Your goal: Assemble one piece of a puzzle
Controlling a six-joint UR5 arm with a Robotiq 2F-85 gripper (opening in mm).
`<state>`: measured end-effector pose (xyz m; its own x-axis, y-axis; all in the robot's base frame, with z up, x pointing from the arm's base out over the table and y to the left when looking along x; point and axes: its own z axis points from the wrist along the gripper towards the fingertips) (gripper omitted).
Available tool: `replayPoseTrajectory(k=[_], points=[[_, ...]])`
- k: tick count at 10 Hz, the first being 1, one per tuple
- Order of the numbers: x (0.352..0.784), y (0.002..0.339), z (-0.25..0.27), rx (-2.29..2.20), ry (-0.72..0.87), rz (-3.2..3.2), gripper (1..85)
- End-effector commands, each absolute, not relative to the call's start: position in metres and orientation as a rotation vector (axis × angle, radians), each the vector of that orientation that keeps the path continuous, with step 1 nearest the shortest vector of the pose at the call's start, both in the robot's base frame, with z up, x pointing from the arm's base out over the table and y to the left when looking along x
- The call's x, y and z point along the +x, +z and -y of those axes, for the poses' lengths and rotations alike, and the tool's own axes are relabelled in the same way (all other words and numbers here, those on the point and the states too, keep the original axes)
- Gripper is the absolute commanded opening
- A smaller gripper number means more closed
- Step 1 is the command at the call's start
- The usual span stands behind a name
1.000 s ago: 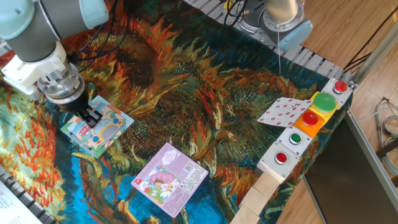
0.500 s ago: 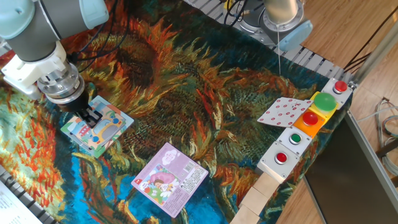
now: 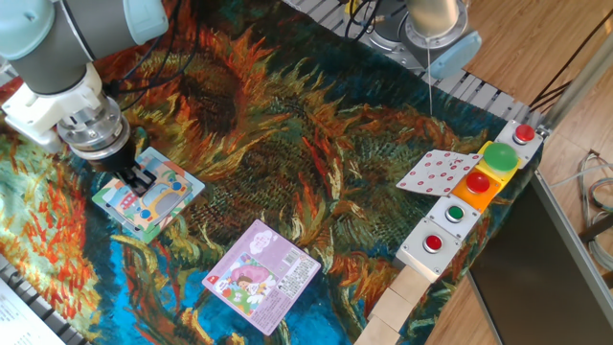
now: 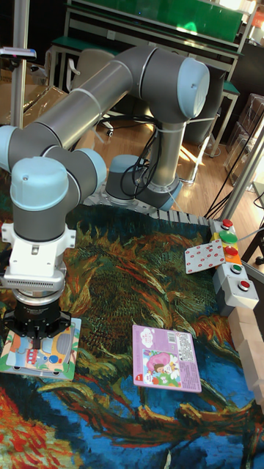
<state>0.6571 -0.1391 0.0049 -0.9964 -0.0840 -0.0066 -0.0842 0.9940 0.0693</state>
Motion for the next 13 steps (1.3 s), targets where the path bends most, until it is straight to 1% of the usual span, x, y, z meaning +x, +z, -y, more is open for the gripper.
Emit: replayPoseTrajectory(k=[1, 13], points=[[0.659, 0.0072, 0.1382, -0.109, 0.131, -3.126, 1.3], [0.6591, 0.0093, 0.1438, -0.099, 0.133, -3.125, 1.3]])
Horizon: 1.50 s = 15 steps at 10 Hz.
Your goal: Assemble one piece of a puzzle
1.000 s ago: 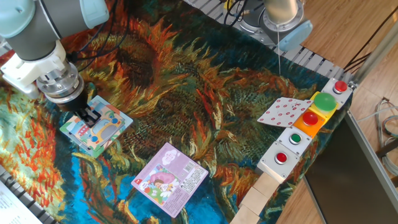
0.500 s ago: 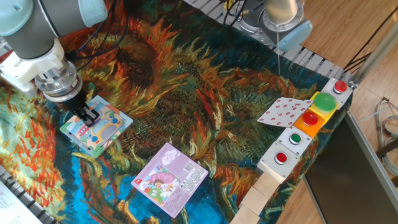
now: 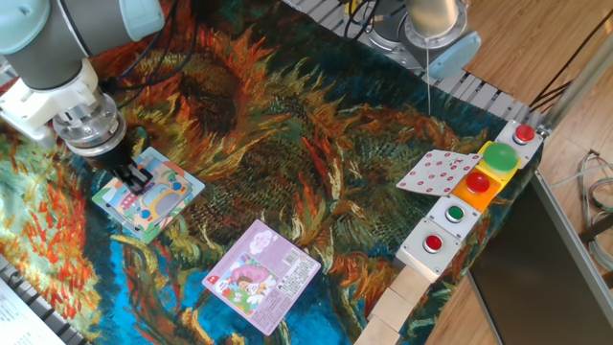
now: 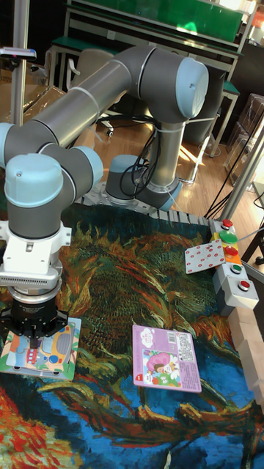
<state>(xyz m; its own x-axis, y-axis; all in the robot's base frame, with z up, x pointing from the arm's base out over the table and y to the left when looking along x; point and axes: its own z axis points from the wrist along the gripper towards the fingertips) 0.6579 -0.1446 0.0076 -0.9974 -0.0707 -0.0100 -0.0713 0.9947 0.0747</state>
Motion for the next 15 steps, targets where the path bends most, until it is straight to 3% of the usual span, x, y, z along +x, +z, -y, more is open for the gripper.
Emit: replayPoseTrajectory(k=[1, 15], points=[[0.659, 0.009, 0.144, -0.099, 0.133, -3.125, 1.3], [0.663, 0.011, 0.166, -0.174, 0.099, -3.107, 1.3]])
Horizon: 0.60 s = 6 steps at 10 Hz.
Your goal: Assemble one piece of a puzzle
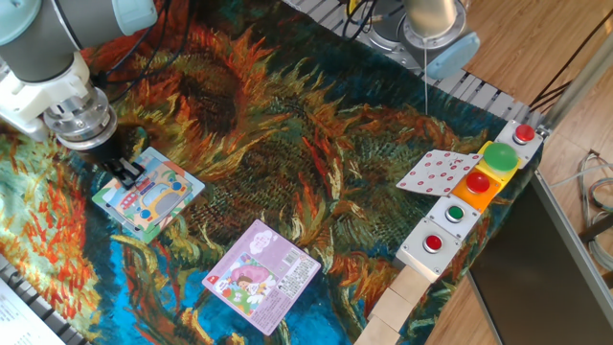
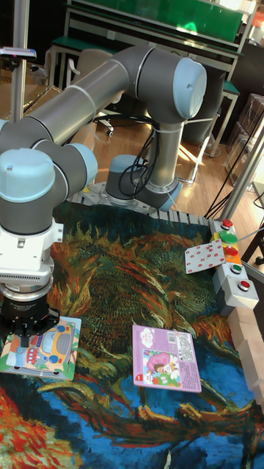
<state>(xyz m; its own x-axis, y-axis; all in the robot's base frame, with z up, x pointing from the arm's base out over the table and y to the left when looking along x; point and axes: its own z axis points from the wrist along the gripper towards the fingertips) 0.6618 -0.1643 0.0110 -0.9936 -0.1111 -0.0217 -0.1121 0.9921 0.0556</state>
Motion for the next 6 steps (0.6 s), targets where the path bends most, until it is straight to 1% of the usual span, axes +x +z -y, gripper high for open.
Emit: replayPoseTrajectory(k=[1, 6], points=[[0.6621, 0.0102, 0.1663, -0.174, 0.109, -3.106, 1.3], [0.6545, 0.0106, 0.1653, -0.156, 0.134, -3.115, 1.3]])
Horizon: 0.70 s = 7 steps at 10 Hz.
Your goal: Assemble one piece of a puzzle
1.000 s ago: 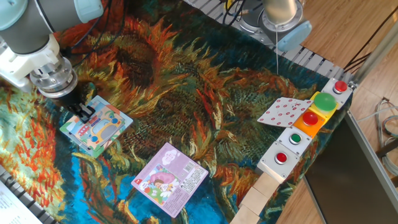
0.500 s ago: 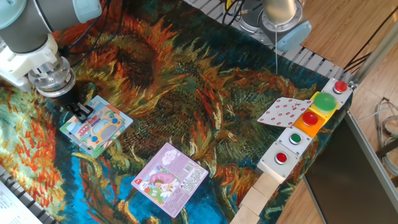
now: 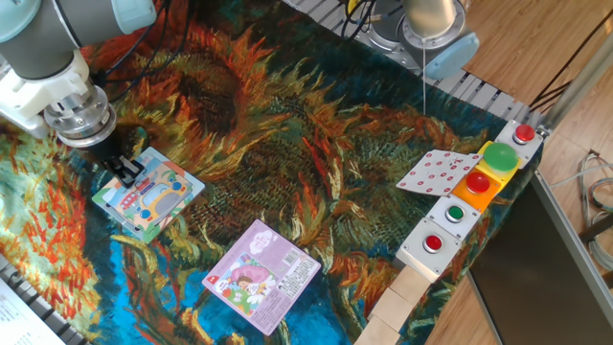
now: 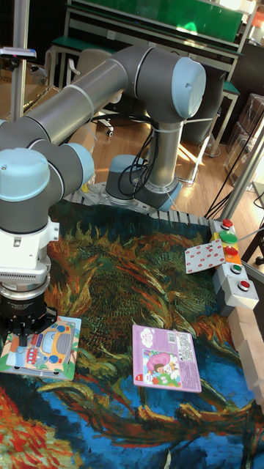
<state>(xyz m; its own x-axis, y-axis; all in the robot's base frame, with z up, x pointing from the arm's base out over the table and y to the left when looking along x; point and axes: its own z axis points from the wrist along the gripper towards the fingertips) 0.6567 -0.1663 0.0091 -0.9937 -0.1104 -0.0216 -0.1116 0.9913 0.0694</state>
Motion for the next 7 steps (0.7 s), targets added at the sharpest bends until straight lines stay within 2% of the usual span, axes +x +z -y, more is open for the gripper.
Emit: replayPoseTrajectory(k=[1, 7], points=[[0.6534, 0.0102, 0.1657, -0.156, 0.139, -3.115, 1.3], [0.6524, 0.0096, 0.1637, -0.144, 0.153, -3.114, 1.3]])
